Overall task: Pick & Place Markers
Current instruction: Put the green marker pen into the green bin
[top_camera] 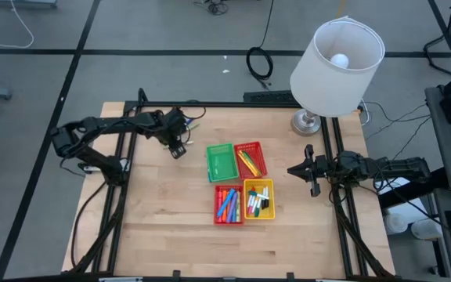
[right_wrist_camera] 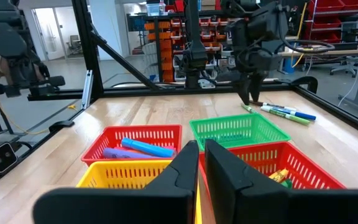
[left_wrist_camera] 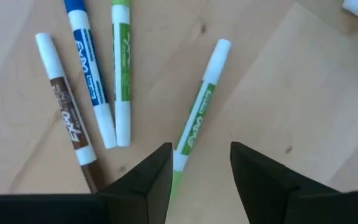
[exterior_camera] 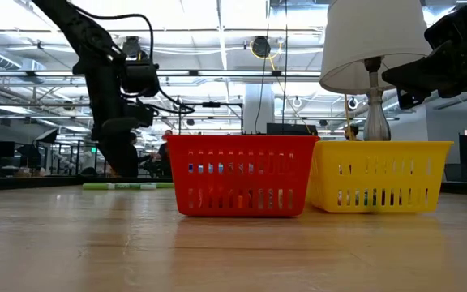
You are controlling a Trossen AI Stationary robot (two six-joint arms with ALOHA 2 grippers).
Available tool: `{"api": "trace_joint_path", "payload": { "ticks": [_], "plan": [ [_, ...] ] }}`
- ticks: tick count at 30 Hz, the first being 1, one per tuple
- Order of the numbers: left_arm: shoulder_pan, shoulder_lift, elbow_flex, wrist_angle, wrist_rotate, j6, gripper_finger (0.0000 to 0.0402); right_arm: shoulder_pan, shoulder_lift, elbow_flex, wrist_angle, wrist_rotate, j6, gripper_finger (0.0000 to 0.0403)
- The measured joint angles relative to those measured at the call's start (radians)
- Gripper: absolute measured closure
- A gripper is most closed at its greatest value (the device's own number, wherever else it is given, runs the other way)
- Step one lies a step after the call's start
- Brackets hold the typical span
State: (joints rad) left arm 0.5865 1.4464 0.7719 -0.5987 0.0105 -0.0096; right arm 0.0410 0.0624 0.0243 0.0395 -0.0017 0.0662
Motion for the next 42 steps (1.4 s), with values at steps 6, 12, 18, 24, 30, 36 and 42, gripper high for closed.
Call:
{"api": "trace_joint_path", "payload": {
  "ticks": [6,12,18,24,30,36,42],
  "plan": [
    [0.011,0.031,0.0,0.01,-0.007,0.042,0.0231,0.0,0.0,0.0,0.0,0.0,0.0,0.0385],
    [0.011,0.128,0.002,0.029,-0.056,0.078,0.0231,0.0,0.0,0.0,0.0,0.0,0.0,0.0385],
    [0.012,0.212,0.011,0.026,-0.02,0.085,0.0231,0.0,0.0,0.0,0.0,0.0,0.0,0.0385],
    [0.011,0.196,0.004,0.031,-0.017,0.087,0.0257,0.0,0.0,0.0,0.0,0.0,0.0,0.0385],
    [0.006,0.173,-0.002,0.036,-0.006,0.117,0.0328,0.0,0.0,0.0,0.0,0.0,0.0,0.0385],
    [0.005,0.172,-0.001,0.033,-0.007,0.115,0.0376,0.0,0.0,0.0,0.0,0.0,0.0,0.0385],
    [-0.002,0.172,-0.001,0.034,-0.007,0.11,0.0352,0.0,0.0,0.0,0.0,0.0,0.0,0.0385]
  ]
}}
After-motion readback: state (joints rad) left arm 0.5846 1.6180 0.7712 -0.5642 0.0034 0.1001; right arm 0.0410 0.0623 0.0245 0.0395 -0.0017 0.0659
